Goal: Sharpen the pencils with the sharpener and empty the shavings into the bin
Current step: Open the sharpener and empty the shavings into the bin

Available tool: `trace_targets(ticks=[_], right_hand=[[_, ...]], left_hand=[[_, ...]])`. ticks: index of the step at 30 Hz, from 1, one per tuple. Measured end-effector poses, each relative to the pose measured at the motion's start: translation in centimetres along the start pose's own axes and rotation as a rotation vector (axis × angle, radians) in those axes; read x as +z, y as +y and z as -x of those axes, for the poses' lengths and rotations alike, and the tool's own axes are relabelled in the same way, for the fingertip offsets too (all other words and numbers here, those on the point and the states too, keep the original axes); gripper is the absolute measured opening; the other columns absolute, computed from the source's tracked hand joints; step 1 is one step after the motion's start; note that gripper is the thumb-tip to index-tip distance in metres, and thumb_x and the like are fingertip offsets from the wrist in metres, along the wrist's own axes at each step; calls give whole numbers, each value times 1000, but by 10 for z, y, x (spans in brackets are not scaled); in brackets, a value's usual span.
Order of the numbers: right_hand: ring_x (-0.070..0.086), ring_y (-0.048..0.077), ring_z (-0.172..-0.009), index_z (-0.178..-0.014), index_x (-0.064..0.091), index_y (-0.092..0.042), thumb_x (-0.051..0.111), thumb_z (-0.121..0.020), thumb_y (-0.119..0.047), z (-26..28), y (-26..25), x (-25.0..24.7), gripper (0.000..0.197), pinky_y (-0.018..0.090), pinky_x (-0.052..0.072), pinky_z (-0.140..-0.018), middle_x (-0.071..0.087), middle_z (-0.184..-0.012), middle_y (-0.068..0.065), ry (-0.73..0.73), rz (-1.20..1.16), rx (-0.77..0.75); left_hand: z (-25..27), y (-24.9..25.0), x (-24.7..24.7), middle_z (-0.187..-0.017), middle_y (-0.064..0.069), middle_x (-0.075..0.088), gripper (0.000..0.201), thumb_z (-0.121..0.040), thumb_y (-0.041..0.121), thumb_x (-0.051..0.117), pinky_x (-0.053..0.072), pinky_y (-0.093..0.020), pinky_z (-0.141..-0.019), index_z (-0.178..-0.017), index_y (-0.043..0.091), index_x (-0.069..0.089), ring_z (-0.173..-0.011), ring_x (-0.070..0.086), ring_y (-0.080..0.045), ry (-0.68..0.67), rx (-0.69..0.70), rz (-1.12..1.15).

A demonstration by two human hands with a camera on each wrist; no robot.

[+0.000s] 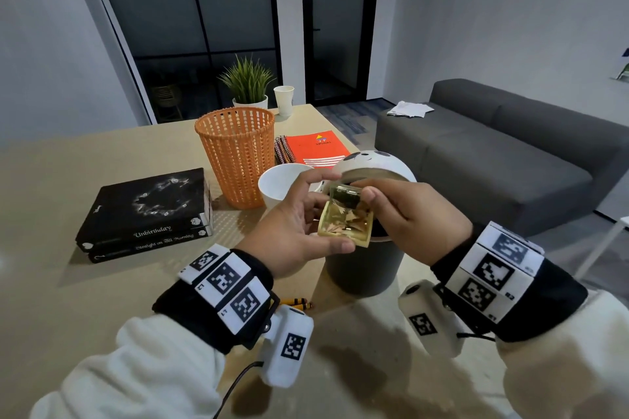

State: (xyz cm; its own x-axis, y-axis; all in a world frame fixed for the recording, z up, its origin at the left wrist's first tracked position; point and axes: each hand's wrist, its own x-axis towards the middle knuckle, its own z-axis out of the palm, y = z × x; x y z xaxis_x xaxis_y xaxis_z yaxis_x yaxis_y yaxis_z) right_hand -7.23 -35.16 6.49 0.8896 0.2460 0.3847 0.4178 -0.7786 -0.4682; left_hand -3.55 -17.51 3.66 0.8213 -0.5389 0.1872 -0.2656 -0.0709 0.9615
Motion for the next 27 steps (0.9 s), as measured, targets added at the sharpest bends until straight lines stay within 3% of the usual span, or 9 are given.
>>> trace_targets(ticks=[6,9,13,17,22,24,27], right_hand=[[59,19,-75,-94,63,-12,34,-97,-31,-1,0,-1,34,26,46,-71,66,-81,4,-23,-58,131],[62,20,-72,-96,64,-13,35,-97,-32,-4,0,-1,34,37,51,-73,67,-78,4,28,-64,156],[66,21,-73,-99,65,-20,40,-97,-31,-9,3,6,27,41,53,-74,70,-84,4,102,-86,211],[65,28,-82,-102,66,-18,42,-96,-27,-9,7,13,26,43,53,-76,71,-89,8,148,-26,233],[65,28,-85,-101,66,-15,43,-95,-28,-10,10,14,27,47,52,-78,71,-88,8,188,-82,267],[66,27,-86,-101,66,-16,44,-95,-25,-9,11,14,25,46,52,-79,72,-87,7,188,-99,277],[65,28,-89,-105,66,-17,48,-93,-20,-7,13,17,22,44,52,-80,71,-90,9,196,-84,287]], left_hand=[[0,-1,-1,-114,-6,56,85,-56,10,81,50,-46,-93,-112,59,41,-106,61,-18,-33,-21,-9],[0,1,-1,-119,-6,53,89,-61,8,80,50,-42,-94,-116,62,36,-109,60,-18,-48,-29,-1],[-3,0,-3,-118,-5,56,81,-62,13,78,49,-38,-95,-117,58,38,-107,61,-16,-9,-24,-1],[-5,-1,-5,-115,0,56,73,-63,17,77,48,-41,-96,-114,58,43,-106,61,-15,-3,-22,-76],[-7,2,-8,-124,8,55,73,-69,23,72,44,-41,-101,-124,58,38,-111,57,-9,-5,20,-221],[-9,6,-10,-127,13,52,70,-74,22,72,41,-34,-103,-124,58,38,-115,52,-5,-3,40,-294],[-12,11,-11,-127,16,47,67,-78,18,70,34,-8,-96,-127,52,39,-110,45,7,23,88,-427]])
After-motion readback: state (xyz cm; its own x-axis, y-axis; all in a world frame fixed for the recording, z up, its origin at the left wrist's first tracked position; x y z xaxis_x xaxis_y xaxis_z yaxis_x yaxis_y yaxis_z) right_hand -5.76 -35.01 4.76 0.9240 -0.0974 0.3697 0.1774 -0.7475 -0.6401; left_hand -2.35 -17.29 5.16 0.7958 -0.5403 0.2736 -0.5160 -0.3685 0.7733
